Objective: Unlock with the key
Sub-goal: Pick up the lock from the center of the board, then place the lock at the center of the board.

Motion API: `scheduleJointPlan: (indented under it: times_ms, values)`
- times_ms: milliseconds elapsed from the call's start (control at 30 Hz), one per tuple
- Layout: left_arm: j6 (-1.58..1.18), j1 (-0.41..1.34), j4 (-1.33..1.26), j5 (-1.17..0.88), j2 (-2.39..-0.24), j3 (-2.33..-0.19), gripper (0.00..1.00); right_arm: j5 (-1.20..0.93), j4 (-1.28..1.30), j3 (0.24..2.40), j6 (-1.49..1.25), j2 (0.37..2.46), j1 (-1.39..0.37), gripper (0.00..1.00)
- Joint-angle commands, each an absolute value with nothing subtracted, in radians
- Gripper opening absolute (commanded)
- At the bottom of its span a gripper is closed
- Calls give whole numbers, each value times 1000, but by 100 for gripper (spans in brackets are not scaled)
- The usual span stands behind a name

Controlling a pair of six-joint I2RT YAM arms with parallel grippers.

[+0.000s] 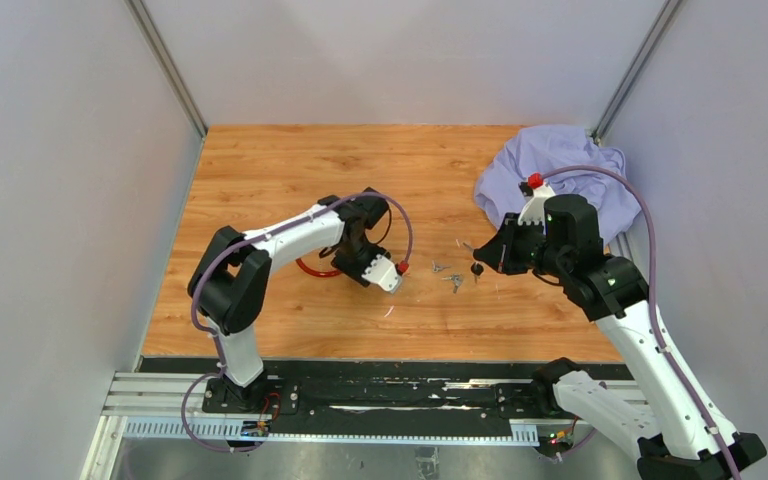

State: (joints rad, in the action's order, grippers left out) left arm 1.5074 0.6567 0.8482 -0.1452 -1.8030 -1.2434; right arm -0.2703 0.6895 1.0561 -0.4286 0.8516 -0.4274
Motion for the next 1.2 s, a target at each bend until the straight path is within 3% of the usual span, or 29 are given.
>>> scheduleJointPlan:
  times_ms: [0, 167, 333, 533, 967, 1167]
  values:
    - [1442, 646, 1133, -135, -1825, -1425, 22, -268, 710, 1078, -426, 842, -442, 1]
    - [1386, 607, 1269, -5, -1823, -1476, 22, -277, 713, 1080, -422, 835, -442, 1]
    - [1259, 588, 1269, 253, -1827, -1445, 23, -285, 720, 1083, -414, 818, -442, 1]
    - [1118, 589, 1258, 469, -1901, -1457, 11, -291, 724, 1077, -413, 782, -443, 1]
    - [1086, 615, 1078, 712, -2087, -1402, 18, -292, 728, 1105, -418, 760, -442, 1]
    - [1094, 640, 1078, 731, -2113, -1390, 31, -293, 721, 1105, -425, 762, -442, 1]
